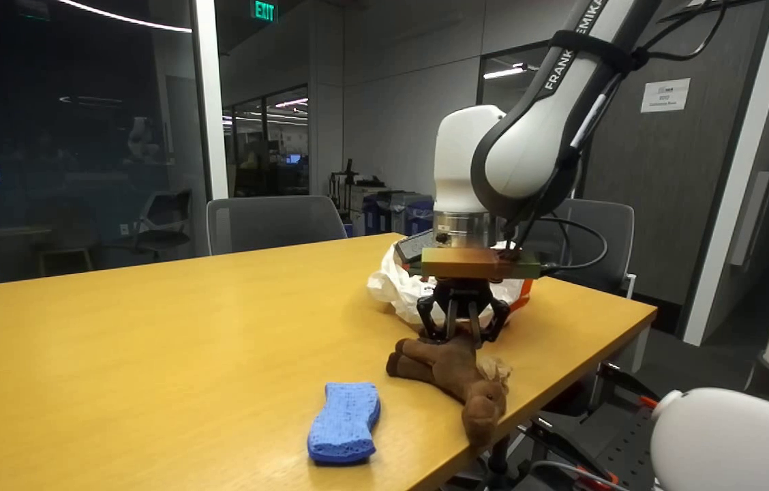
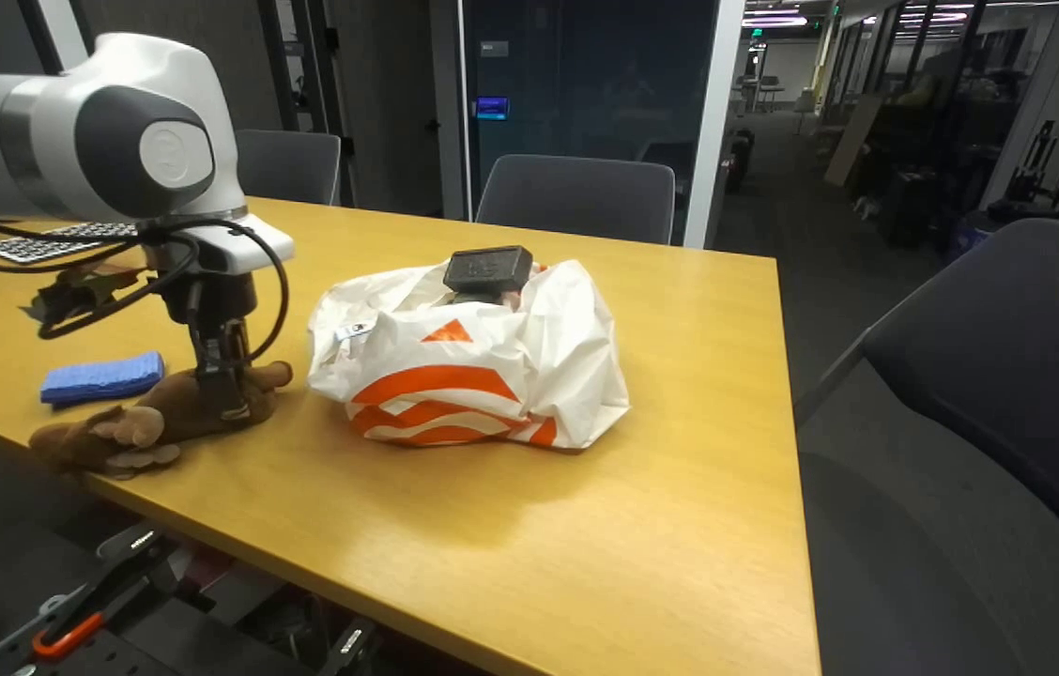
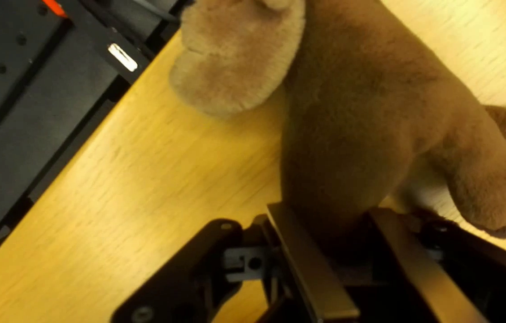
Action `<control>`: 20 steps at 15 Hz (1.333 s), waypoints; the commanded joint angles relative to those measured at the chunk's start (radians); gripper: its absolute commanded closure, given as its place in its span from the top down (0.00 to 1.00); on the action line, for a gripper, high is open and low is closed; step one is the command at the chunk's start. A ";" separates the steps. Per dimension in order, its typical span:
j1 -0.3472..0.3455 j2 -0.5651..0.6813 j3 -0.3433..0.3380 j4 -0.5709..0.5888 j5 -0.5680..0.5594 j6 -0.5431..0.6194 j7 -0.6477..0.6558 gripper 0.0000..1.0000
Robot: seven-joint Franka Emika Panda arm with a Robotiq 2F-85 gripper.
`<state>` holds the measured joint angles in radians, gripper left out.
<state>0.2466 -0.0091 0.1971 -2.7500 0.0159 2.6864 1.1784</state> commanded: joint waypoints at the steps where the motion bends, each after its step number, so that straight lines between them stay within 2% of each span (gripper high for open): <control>1: -0.012 -0.115 0.030 0.001 -0.151 -0.048 0.215 0.05; 3: -0.024 -0.181 0.065 0.006 -0.254 -0.044 0.353 0.03; 5: -0.035 -0.284 0.106 -0.033 -0.291 -0.039 0.453 0.04; 6: -0.052 -0.288 0.137 0.008 -0.325 -0.060 0.512 0.04; 8: -0.072 -0.383 0.177 -0.024 -0.336 -0.064 0.591 0.04; 10: -0.113 -0.419 0.217 0.008 -0.353 -0.085 0.666 0.04; 14: -0.271 -0.466 0.260 0.008 -0.474 -0.049 0.789 0.05; 15: -0.310 -0.503 0.222 0.007 -0.501 -0.057 0.762 0.05; 18: -0.458 -0.515 0.221 0.047 -0.626 -0.065 0.806 0.05; 20: -0.570 -0.493 0.270 0.088 -0.732 -0.070 0.893 0.05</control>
<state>-0.1906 -0.4964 0.4075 -2.7138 -0.5889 2.6217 1.9534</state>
